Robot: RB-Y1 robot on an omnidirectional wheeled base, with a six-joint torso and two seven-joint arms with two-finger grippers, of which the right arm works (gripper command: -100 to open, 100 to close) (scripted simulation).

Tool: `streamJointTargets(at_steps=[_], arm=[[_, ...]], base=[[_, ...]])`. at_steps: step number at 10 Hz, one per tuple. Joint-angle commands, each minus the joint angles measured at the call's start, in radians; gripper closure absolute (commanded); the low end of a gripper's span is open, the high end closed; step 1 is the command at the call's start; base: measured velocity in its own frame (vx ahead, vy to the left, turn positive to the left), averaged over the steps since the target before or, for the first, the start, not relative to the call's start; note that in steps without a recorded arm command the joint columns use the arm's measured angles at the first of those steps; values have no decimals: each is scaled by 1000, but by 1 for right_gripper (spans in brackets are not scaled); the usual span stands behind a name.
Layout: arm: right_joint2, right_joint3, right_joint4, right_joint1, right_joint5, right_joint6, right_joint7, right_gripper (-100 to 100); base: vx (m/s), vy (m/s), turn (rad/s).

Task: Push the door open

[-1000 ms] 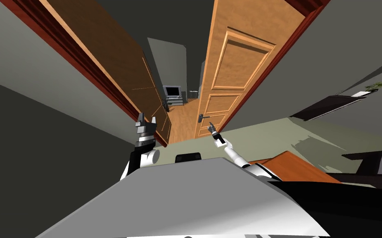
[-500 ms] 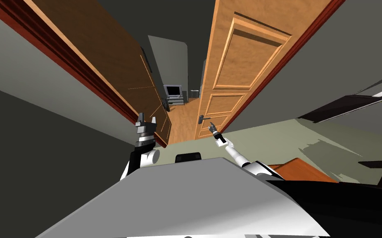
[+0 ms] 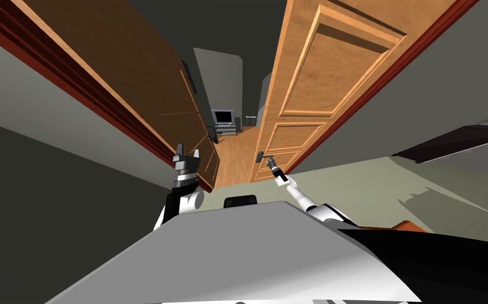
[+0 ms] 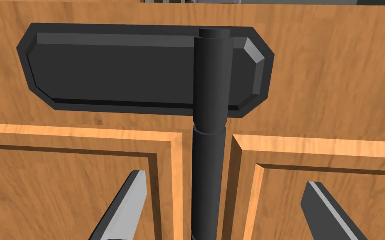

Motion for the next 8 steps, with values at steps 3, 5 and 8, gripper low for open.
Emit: streamJointTargets(at_steps=[3,5,8], arm=[[10,-10,8,-9,1,9,6,-100],[10,-10,8,-9,1,9,6,100],[10,-10,8,-9,1,9,6,100]], base=[[170,-15,41],[-20,0,-1],[-6,-1,6]])
